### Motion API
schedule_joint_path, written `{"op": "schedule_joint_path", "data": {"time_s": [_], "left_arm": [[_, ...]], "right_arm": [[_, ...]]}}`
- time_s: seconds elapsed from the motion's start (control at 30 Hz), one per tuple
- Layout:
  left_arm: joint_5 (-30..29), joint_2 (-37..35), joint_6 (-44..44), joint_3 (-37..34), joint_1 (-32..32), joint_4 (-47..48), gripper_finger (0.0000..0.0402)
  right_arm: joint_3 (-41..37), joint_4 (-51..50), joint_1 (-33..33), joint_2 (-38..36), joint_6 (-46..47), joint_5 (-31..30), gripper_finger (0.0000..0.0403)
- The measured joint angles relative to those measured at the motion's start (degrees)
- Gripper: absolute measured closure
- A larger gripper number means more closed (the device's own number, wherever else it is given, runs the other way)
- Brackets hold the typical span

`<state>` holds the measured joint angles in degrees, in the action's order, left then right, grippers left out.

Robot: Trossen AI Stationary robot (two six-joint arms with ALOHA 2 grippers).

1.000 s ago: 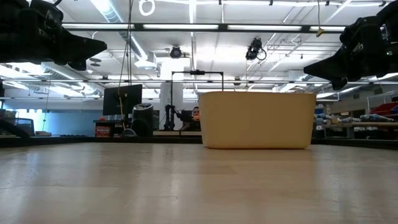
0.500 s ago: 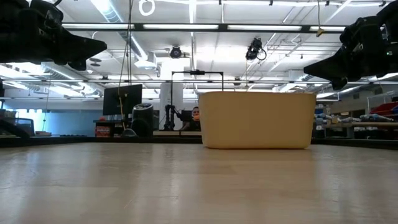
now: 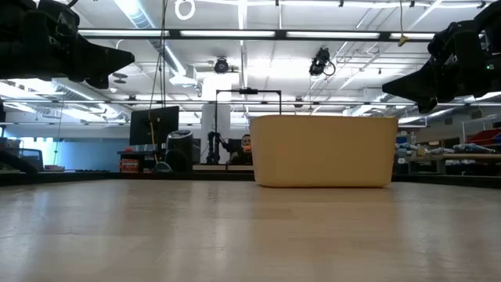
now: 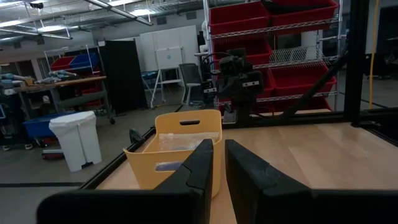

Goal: Roll bandage
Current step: Return to Home Position

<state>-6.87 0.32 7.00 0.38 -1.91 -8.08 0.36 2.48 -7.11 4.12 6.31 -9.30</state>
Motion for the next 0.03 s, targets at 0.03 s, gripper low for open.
{"op": "schedule_joint_path", "data": {"time_s": [0.03], "left_arm": [[0.0, 0.0, 0.0, 0.0, 0.0, 0.0, 0.0353]], "right_arm": [[0.0, 0.0, 0.0, 0.0, 0.0, 0.0, 0.0397]]}}
